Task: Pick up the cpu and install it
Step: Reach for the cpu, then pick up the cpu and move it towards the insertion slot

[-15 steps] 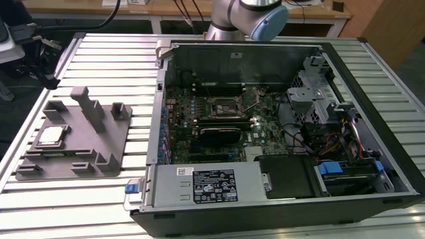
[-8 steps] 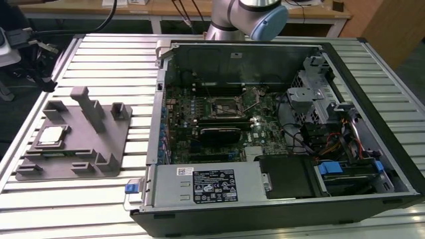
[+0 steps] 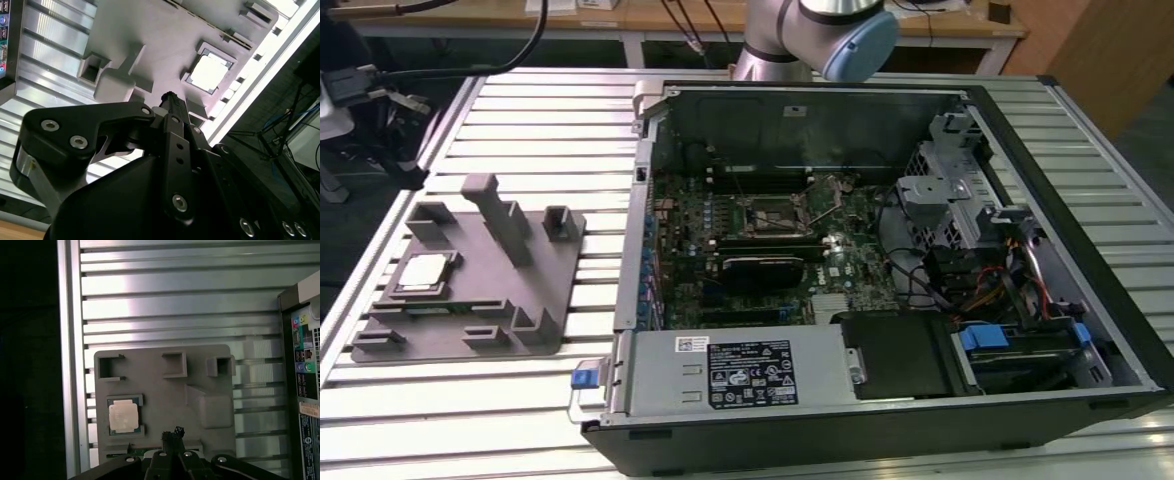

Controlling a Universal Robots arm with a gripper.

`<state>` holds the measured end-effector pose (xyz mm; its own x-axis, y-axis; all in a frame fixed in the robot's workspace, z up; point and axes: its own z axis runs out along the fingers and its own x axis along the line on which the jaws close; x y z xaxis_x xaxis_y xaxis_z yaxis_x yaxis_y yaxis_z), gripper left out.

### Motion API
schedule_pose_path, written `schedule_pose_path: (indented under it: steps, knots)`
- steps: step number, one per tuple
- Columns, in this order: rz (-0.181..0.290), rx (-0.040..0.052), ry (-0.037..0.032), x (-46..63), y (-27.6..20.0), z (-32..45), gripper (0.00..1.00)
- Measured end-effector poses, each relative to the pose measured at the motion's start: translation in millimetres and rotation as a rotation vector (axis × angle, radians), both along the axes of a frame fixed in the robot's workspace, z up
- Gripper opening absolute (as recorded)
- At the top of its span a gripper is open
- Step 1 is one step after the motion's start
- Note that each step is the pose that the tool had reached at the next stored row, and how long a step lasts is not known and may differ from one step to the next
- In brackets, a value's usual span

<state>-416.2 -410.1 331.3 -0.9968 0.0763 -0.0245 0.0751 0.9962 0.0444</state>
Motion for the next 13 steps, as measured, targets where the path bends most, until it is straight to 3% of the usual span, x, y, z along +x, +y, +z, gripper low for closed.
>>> schedule_pose_path:
  steps: [13]
  knots:
    - [0.0,0.0008,0.0001,-6.4,-0.5,-4.9,0.11]
